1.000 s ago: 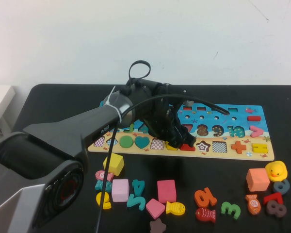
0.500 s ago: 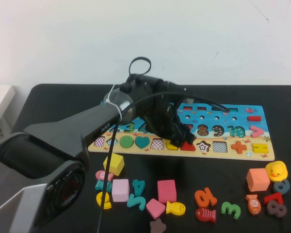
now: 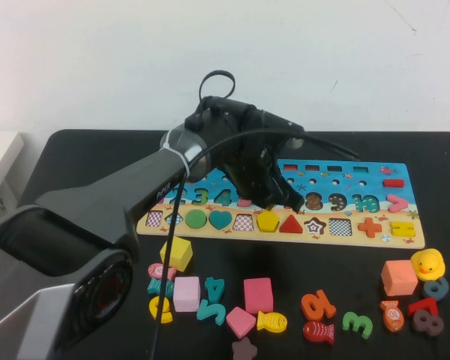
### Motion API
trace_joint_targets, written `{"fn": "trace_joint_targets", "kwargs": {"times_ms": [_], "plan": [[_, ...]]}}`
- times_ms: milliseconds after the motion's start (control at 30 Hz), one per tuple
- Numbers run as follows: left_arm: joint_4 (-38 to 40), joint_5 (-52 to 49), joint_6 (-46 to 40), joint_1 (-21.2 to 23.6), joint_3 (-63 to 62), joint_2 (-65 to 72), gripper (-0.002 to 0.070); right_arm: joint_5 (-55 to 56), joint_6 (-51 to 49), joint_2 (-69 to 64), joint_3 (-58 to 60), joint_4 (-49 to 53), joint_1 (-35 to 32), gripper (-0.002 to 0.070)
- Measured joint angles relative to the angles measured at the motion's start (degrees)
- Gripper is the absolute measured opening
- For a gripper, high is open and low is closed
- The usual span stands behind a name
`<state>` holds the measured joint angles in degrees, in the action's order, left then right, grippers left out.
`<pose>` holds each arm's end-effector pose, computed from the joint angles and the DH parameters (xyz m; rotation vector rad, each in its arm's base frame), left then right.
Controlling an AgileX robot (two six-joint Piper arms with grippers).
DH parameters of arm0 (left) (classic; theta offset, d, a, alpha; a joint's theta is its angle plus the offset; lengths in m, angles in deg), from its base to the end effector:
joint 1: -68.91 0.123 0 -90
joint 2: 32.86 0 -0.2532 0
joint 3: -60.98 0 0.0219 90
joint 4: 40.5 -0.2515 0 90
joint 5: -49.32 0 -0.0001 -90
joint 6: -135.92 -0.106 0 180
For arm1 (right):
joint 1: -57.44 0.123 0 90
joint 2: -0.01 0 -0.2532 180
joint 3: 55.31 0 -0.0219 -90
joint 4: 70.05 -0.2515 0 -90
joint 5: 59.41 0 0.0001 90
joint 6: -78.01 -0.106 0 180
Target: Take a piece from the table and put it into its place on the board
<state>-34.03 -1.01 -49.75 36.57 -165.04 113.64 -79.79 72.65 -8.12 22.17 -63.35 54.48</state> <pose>0.4295 -0.2828 0.1465 0.8022 2.5307 -0.2960 0.0999 -0.0095 0.1709 0.0612 1.8472 -0.0848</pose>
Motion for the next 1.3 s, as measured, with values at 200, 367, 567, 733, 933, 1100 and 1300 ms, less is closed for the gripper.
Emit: {"fn": "trace_joint_targets", "kwargs": {"times_ms": [200, 367, 567, 733, 933, 1100, 1300], "plan": [[-0.29, -0.64, -0.15, 0.00, -0.21, 1.81, 0.0003, 0.00, 0.00, 0.00, 0.00, 0.00, 0.00, 0.0019], [0.44, -1.14, -0.16, 0.00, -0.58, 2.49, 0.0000, 0.00, 0.00, 0.00, 0.00, 0.00, 0.00, 0.0019], [0.22, -1.87, -0.16, 0.00, -1.53, 2.49, 0.0000, 0.00, 0.00, 0.00, 0.00, 0.00, 0.00, 0.0019], [-3.11, -4.83, -0.16, 0.00, -4.21, 2.20, 0.0000, 0.00, 0.00, 0.00, 0.00, 0.00, 0.00, 0.0019], [-9.94, -10.08, -0.16, 0.00, -8.25, -4.01, 0.0000, 0.00, 0.00, 0.00, 0.00, 0.00, 0.00, 0.0018], [-18.90, -12.87, -0.03, 0.00, -9.27, -15.98, 0.0000, 0.00, 0.00, 0.00, 0.00, 0.00, 0.00, 0.0019], [-21.06, -16.16, 0.06, 0.47, -9.40, -32.18, 0.0000, 0.00, 0.00, 0.00, 0.00, 0.00, 0.00, 0.0019]]}}
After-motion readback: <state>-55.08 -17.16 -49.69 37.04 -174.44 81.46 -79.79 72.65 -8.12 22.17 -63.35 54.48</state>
